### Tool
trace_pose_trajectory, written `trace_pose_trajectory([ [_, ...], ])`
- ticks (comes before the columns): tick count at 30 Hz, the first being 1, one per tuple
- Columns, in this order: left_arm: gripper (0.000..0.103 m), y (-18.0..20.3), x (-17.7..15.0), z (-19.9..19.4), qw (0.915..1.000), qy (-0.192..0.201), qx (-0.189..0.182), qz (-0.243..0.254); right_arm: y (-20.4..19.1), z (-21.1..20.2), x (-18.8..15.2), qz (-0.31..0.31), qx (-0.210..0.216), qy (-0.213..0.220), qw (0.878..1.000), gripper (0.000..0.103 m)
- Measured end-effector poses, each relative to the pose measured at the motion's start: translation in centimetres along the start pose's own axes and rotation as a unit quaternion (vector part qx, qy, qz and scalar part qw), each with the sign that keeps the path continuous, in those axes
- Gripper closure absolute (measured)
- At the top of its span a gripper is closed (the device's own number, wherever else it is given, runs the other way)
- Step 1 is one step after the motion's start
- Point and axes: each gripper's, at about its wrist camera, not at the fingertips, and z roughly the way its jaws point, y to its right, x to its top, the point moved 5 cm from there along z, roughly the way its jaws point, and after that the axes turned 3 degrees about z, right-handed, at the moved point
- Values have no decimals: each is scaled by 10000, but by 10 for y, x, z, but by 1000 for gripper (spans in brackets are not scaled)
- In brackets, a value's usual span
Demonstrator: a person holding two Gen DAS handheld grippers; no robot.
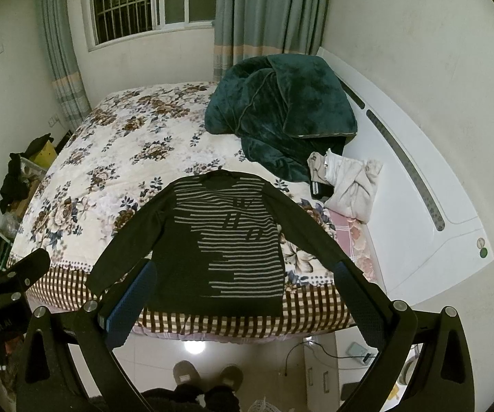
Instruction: Fold small clothes
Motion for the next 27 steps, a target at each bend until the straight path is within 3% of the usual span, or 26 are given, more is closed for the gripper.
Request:
trace_pose_trajectory([
  [27, 0, 5, 7, -10, 10000, 51, 3, -8, -4, -10, 3, -49, 14, 45, 10000, 0],
])
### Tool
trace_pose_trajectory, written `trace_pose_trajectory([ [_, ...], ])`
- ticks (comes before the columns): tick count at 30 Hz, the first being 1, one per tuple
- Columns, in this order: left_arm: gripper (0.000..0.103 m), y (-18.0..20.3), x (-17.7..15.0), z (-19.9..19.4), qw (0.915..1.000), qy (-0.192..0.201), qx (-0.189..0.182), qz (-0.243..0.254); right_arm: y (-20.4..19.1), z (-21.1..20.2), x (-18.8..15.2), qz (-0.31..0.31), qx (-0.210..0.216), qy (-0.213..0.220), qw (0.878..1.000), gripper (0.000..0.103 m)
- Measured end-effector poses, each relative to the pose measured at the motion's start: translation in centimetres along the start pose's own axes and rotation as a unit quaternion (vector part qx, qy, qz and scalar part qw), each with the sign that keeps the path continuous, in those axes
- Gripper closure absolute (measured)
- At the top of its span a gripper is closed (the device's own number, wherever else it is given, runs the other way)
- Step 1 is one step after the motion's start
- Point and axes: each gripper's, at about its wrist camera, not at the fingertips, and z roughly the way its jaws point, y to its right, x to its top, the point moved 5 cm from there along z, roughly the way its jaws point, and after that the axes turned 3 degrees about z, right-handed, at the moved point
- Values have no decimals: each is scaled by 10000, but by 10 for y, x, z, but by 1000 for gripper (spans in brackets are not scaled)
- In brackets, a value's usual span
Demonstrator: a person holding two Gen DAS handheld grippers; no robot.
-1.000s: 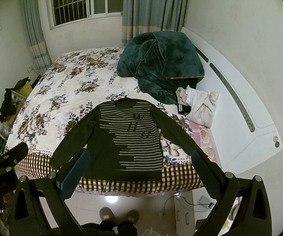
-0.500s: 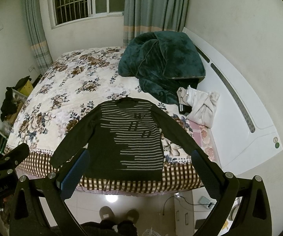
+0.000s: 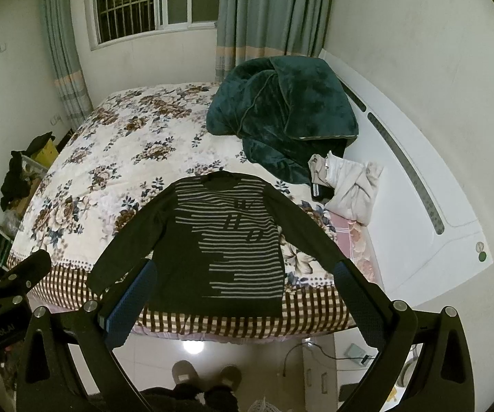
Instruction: Fold small clothes
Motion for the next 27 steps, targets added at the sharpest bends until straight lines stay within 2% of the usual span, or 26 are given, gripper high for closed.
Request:
trace_pose_trajectory([
  [12, 0, 3, 5, -3, 10000, 30, 25, -29, 1, 7, 4, -61, 34, -28, 10000, 0],
  [27, 0, -9, 12, 4, 9999, 40, 7, -119, -17, 16, 13, -128, 57, -49, 9999, 0],
])
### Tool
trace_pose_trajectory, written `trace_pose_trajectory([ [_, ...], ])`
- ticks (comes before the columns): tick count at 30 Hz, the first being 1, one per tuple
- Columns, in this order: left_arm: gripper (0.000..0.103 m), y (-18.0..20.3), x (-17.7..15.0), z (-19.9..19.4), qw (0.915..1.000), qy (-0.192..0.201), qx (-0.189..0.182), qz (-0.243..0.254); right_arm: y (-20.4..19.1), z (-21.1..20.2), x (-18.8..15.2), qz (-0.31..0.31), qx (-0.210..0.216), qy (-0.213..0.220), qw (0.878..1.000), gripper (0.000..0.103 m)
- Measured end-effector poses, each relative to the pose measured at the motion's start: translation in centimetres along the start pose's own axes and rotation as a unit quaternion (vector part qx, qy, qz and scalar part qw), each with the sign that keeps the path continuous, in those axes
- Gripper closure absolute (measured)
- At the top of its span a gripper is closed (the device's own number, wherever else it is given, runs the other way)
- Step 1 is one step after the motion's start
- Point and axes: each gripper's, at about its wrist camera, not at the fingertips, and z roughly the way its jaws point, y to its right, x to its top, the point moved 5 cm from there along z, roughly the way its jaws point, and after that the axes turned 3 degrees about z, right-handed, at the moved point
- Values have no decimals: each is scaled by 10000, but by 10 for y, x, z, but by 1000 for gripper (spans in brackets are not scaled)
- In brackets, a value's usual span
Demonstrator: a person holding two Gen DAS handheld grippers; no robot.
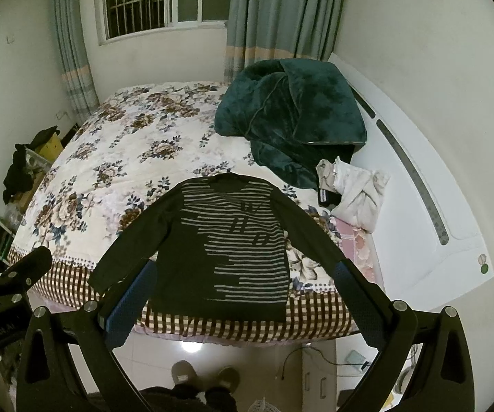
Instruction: Fold small clothes
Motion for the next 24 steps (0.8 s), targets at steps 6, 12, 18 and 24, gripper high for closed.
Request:
trace_pose_trajectory([
  [6, 0, -11, 13, 31, 9999, 98, 98, 52, 1, 31, 1, 361, -149, -104, 9992, 0],
  [12, 0, -9, 32, 120, 9985, 153, 472, 219, 62, 126, -17, 1333, -583, -450, 9883, 0],
  [18, 0, 26, 46, 243, 9966, -432, 629, 306, 187, 264, -77, 2664, -1079, -1147, 9509, 0],
  [24, 0, 69, 47, 362, 9888, -1053, 1016, 303, 333, 421, -157, 4144, -1285, -1805, 8827, 0],
])
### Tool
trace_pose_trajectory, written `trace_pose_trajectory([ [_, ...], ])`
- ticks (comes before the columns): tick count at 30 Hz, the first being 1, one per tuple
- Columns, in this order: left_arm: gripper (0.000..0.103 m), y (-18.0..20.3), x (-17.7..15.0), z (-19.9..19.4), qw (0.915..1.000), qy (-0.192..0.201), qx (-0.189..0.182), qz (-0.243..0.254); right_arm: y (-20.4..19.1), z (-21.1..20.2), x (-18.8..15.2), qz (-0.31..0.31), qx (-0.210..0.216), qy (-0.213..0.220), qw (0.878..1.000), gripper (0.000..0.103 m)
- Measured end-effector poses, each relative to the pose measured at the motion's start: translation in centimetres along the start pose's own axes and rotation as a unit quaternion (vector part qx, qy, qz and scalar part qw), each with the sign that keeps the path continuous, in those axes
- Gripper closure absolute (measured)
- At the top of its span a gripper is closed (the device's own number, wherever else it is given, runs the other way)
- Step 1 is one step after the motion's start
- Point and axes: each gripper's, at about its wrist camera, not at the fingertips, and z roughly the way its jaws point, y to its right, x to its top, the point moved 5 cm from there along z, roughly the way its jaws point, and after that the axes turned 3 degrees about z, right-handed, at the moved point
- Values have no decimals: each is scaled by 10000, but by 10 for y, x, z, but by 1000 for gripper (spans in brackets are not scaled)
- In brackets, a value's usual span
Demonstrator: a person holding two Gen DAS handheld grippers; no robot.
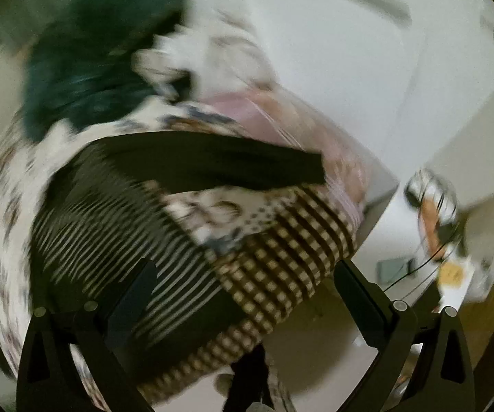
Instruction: Fold small clothes
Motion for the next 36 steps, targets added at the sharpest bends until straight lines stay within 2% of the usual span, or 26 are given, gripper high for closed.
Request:
trace_pose_trajectory([
  [5, 0, 64, 8, 101, 9965, -840, 41, 14, 45, 135, 44, 1143, 77, -545, 9919, 0],
  [7, 0, 83, 9, 130, 9946, -1027, 118, 119, 67, 181, 53, 1807, 207, -705, 9808, 4],
  [9, 0, 100, 9, 157, 9926, -1183, 175, 211, 89, 222, 60, 2516, 415, -756, 9640, 6],
  [12, 0, 119, 9, 195, 9897, -1403, 191, 195, 111, 265, 71, 3152, 564, -602, 9454, 17],
  [14, 0, 124, 8, 216, 9881, -1510, 256, 131, 117, 283, 77, 3318, 669, -468, 9398, 25],
  [15, 0, 129, 9, 226, 9875, -1550, 271, 93, 118, 290, 81, 3356, 665, -313, 9391, 34],
  [16, 0, 132, 10, 234, 9870, -1581, 278, 61, 117, 291, 83, 3332, 629, -196, 9405, 49],
  [17, 0, 132, 9, 243, 9863, -1623, 294, 13, 115, 294, 88, 3248, 559, -63, 9441, 58],
  [19, 0, 133, 11, 256, 9860, -1635, 302, -69, 111, 295, 95, 3135, 414, 129, 9486, 91],
  [21, 0, 132, 12, 267, 9862, -1627, 270, -135, 102, 287, 106, 2904, 165, 419, 9558, 98],
  [23, 0, 131, 12, 270, 9874, -1552, 266, -184, 87, 271, 116, 2522, -6, 720, 9650, 98],
  [26, 0, 124, 11, 270, 9893, -1419, 226, -255, 38, 234, 132, 1472, -43, 1209, 9817, 98],
  [28, 0, 114, 8, 267, 9902, -1349, 214, -309, -7, 204, 137, 697, 30, 1467, 9867, 98],
  [32, 0, 90, 2, 260, 9917, -1208, 211, -395, -121, 151, 122, -699, 467, 1740, 9812, 98],
  [36, 0, 47, -5, 266, 9928, -994, 402, -534, -261, 117, 79, -1855, 1077, 1680, 9622, 98],
])
